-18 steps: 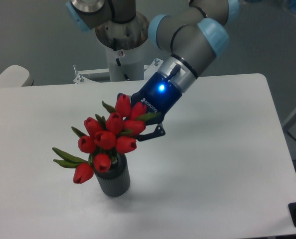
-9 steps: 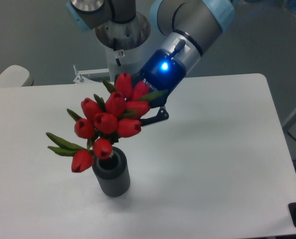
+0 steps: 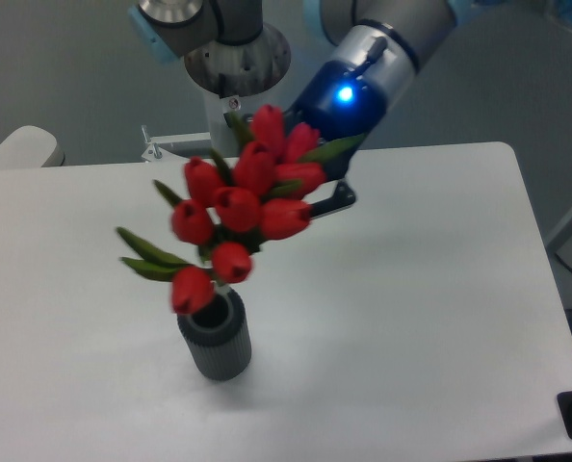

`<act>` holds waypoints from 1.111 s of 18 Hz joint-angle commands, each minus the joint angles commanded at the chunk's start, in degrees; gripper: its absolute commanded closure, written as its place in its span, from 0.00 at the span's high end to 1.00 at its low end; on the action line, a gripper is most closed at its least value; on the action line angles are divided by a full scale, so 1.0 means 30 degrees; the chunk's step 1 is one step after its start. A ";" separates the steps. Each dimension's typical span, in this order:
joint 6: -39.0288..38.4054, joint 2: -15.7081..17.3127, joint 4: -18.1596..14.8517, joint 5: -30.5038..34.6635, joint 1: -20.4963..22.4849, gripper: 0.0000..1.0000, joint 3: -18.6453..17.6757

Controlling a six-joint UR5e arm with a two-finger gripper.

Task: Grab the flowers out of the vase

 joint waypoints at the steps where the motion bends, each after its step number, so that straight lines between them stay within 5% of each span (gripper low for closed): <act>1: 0.0118 -0.0350 0.0000 0.0001 0.0321 0.23 0.0146; 10: 0.1992 -0.2432 0.0029 0.0030 0.1789 0.23 0.0382; 20: 0.2872 -0.3166 0.0088 0.0059 0.2170 0.23 0.0558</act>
